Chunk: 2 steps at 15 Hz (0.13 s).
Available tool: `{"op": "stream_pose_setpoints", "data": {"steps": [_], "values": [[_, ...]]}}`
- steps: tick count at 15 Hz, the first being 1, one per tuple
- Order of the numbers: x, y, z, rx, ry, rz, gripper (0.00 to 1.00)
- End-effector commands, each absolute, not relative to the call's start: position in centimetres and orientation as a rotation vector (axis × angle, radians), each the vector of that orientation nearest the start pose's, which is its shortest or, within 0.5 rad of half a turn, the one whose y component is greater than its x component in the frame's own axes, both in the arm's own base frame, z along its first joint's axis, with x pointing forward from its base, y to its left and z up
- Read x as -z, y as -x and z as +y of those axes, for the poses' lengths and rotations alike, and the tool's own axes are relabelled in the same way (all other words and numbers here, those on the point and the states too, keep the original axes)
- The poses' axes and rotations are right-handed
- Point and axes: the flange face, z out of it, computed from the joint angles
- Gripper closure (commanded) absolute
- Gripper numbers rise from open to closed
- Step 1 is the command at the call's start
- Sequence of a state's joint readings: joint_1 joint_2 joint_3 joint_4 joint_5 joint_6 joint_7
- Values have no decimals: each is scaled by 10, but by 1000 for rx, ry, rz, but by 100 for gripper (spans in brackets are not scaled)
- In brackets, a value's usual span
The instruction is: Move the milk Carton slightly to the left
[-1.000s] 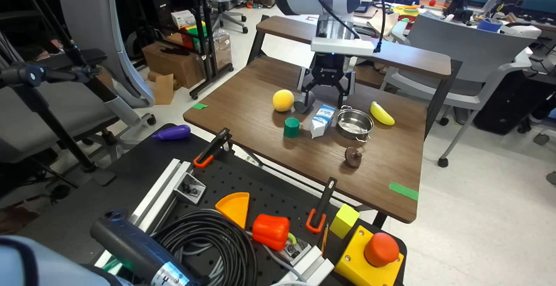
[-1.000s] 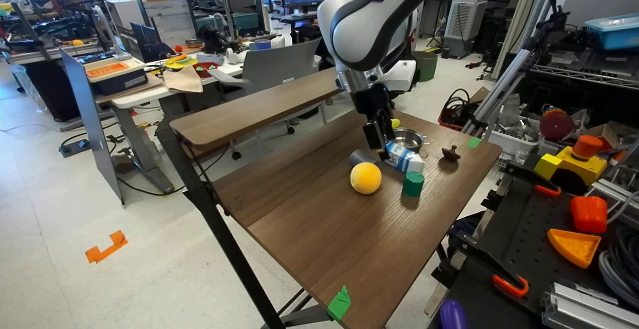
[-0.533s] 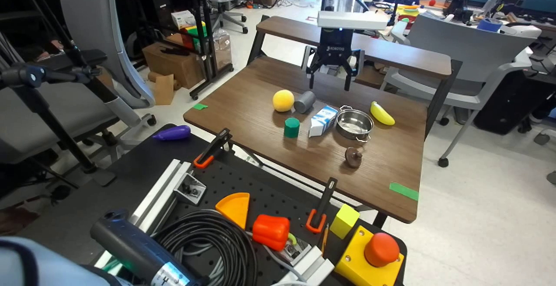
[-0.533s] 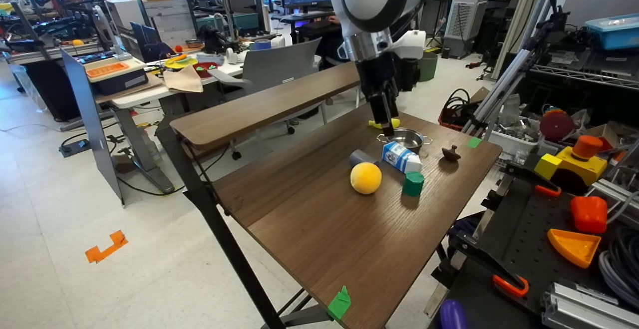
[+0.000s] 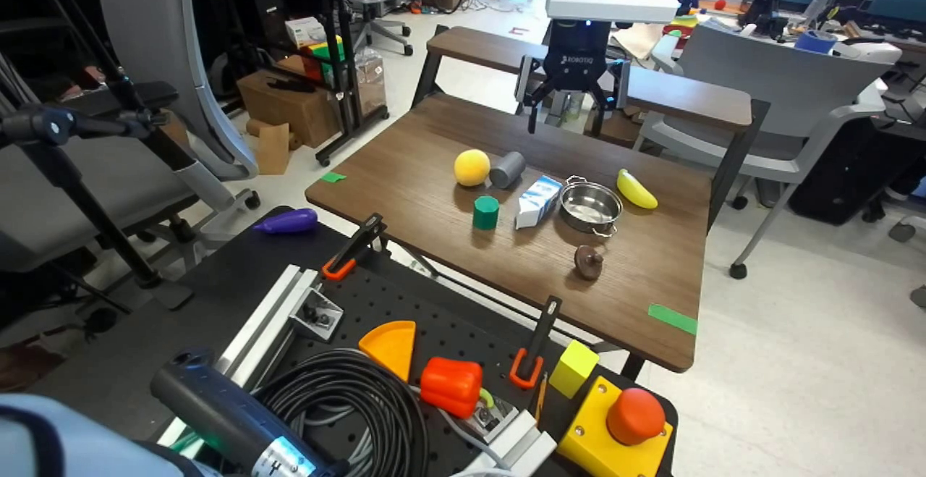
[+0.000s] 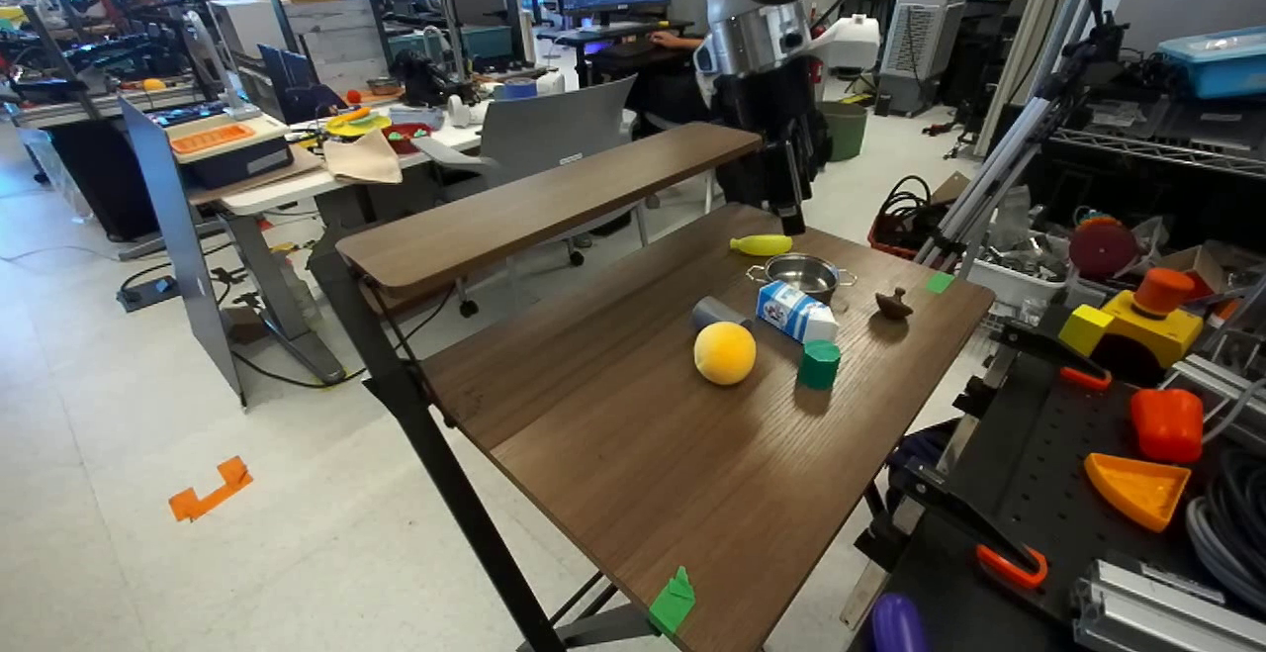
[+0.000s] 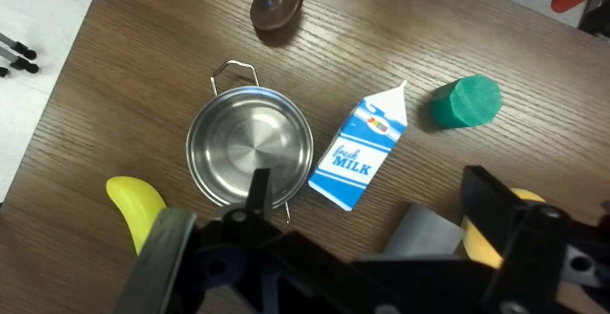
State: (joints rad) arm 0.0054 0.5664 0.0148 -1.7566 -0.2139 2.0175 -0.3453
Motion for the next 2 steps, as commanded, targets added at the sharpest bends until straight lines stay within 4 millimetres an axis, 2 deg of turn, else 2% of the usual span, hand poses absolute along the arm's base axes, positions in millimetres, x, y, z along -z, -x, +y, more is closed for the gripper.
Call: {"op": "stream_pose_setpoints", "data": {"steps": [1,2], "values": [[-225,-629,0,-535,3119,-775,0],[-225,-628,0,-536,3119,-775,0]]}}
